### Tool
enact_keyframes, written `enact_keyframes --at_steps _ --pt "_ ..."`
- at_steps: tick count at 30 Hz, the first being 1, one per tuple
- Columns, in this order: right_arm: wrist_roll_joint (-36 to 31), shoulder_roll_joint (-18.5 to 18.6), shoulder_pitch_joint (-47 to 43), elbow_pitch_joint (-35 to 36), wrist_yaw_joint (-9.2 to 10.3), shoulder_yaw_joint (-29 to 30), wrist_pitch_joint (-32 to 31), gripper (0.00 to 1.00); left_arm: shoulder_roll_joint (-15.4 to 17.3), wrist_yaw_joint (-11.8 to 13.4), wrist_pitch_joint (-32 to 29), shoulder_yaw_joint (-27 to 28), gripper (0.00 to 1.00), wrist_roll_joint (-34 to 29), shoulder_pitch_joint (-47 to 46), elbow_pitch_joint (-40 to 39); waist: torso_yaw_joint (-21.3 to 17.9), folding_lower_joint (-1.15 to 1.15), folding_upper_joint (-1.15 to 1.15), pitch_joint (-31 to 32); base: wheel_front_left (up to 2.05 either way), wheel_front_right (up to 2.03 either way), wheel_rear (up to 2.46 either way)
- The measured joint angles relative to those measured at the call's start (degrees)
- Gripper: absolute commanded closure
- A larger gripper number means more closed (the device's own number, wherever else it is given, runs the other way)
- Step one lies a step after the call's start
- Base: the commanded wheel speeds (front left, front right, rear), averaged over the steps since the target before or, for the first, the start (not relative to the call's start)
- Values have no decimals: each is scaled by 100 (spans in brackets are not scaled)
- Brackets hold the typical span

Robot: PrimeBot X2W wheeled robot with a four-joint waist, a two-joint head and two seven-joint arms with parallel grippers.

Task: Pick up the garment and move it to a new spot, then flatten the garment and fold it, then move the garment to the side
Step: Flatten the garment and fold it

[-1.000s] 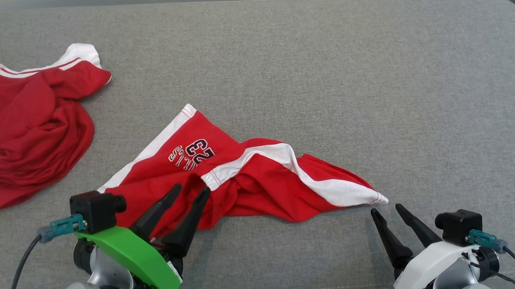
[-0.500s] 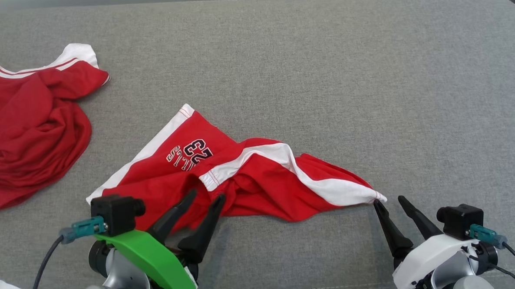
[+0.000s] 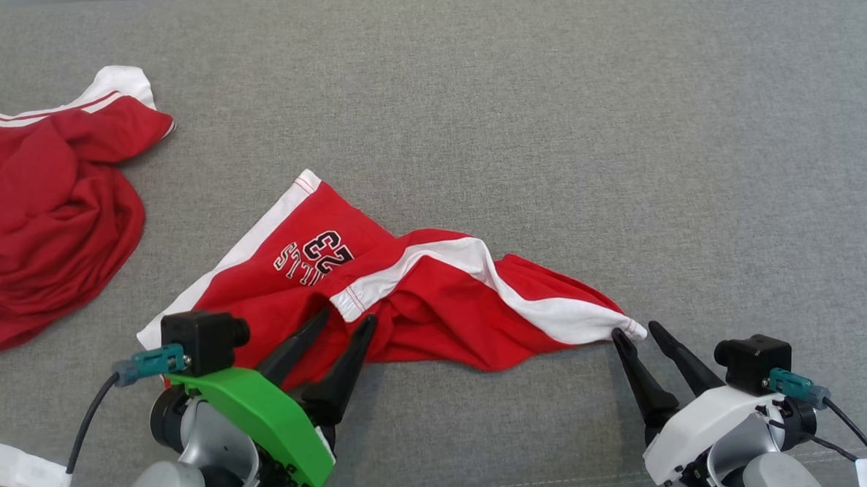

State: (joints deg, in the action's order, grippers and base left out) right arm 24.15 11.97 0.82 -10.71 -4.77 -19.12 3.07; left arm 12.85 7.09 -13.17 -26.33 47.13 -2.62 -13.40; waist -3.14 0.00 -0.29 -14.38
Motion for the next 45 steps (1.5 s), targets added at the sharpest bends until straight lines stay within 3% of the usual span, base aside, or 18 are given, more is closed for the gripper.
enact_keyframes --at_steps 11,12,13,14,16,17,21,26,30,32,34,36,38,40,41,43,45 --pt "-14 -73 142 -225 -52 -102 102 33 -175 1 -144 27 0 -178 -208 167 -62 0 0 -26 0 0 0" --pt "-20 -75 145 -242 -69 -115 123 33 -191 0 -146 30 5 -178 -237 169 -69 0 0 -25 0 0 0" --pt "-25 -78 148 -258 -69 -130 130 32 -219 0 -149 32 37 -178 -255 174 -76 0 0 -25 0 0 0" --pt "-33 -82 149 -270 -70 -140 142 32 -249 0 -149 34 58 -181 -266 181 -83 0 0 -25 0 0 0" --pt "-37 -94 157 -293 -75 -149 144 32 -283 0 -151 37 74 -202 -277 189 -93 0 0 -29 0 0 0" --pt "-37 -97 164 -308 -76 -154 145 32 -285 0 -153 40 77 -207 -287 197 -96 0 0 -30 0 0 0" --pt "-36 -101 200 -396 -76 -156 194 35 -297 1 -193 48 80 -261 -332 221 -99 0 0 -37 0 0 0" --pt "-31 -123 237 -515 -78 -157 242 48 -322 1 -201 46 74 -305 -343 268 -79 0 0 -38 0 0 0" --pt "8 -143 274 -612 -120 -180 246 52 -347 1 -229 46 75 -315 -377 325 -44 0 0 -32 0 0 0" --pt "9 -153 317 -661 -120 -203 253 50 -374 1 -243 46 76 -330 -399 337 -24 0 0 -25 0 0 0" --pt "9 -149 361 -698 -120 -213 283 38 -410 1 -243 37 75 -355 -417 364 -1 0 0 -11 0 0 0" --pt "8 -147 380 -719 -122 -250 297 39 -430 1 -244 47 75 -355 -417 364 23 0 0 4 0 0 0" --pt "9 -149 405 -754 -127 -305 296 55 -430 1 -244 48 76 -363 -417 370 40 0 0 11 0 0 0" --pt "10 -149 441 -783 -143 -348 296 90 -435 1 -249 48 78 -388 -417 375 53 0 0 18 0 0 0" --pt "12 -152 463 -787 -175 -356 296 98 -441 1 -249 48 78 -409 -417 378 59 0 0 22 0 0 0" --pt "41 -152 481 -784 -176 -393 297 100 -447 1 -250 54 84 -411 -417 390 70 0 0 29 0 0 0" --pt "111 -167 494 -755 -177 -414 302 100 -448 1 -250 62 97 -411 -418 397 79 0 0 38 0 0 0"
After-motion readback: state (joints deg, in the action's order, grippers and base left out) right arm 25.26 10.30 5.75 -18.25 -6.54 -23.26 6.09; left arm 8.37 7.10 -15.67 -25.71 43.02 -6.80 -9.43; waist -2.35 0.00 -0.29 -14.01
